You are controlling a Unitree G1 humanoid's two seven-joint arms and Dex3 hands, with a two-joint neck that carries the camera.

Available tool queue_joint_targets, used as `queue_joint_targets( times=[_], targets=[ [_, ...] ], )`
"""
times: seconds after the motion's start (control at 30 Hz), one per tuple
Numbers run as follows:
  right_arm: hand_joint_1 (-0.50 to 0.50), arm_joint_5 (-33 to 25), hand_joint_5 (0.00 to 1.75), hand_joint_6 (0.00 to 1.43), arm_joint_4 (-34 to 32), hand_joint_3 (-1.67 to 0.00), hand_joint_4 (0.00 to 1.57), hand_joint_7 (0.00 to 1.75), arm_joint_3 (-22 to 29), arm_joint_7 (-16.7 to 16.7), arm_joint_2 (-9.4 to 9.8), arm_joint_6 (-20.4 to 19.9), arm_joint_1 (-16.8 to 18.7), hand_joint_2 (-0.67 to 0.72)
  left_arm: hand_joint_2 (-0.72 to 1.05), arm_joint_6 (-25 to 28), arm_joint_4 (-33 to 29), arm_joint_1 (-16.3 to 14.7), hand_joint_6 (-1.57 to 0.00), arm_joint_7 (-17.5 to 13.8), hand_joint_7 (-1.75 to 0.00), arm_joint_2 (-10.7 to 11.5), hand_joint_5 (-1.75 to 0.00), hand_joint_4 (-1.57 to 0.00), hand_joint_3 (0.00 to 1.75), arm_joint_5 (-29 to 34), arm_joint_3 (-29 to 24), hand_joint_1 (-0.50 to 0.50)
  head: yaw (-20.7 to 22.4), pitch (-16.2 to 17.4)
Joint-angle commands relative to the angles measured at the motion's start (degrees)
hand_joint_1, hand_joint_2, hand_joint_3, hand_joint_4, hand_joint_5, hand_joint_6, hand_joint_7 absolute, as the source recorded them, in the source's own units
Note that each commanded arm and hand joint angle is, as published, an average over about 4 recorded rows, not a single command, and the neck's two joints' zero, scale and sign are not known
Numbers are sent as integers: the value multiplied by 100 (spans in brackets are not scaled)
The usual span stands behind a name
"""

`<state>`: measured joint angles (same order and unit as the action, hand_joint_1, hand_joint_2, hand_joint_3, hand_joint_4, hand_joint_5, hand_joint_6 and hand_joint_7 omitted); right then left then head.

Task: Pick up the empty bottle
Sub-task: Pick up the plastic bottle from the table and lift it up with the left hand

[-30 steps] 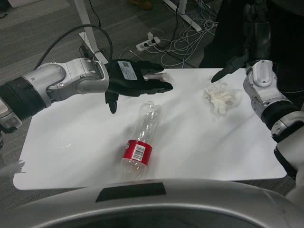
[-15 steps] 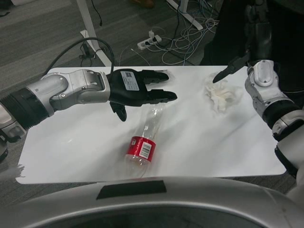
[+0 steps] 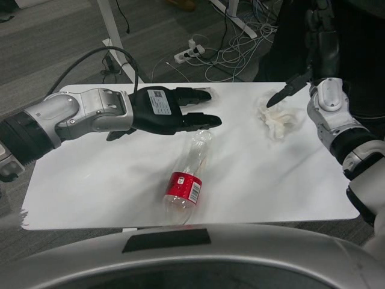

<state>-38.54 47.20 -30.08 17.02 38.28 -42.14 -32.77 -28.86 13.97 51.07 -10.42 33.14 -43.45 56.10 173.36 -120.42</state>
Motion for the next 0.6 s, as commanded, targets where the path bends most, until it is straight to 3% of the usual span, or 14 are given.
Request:
queue_joint_targets(
  times=[0.03, 0.3, 0.6],
  targets=[
    [-46, -40, 0, 0, -25, 0, 0, 0, 0, 3, -68, 11, -81, 72, -37, -270, -26, -40, 0, 268, -7, 86, 0, 0, 0, -74, 55, -50, -164, -83],
    [-46, -66, 0, 0, 21, 0, 0, 0, 9, 12, -99, -110, -79, 72, -19, -566, -24, 235, 0, 558, -7, 0, 0, 0, 0, -76, 455, -50, -537, -165],
    [-46, -73, 0, 0, -295, 0, 0, 0, 159, 12, -53, -262, 187, 72, -19, -975, 145, 703, 0, 1057, -7, -7, 0, 0, 0, -6, 1268, -50, -887, -180]
  ],
)
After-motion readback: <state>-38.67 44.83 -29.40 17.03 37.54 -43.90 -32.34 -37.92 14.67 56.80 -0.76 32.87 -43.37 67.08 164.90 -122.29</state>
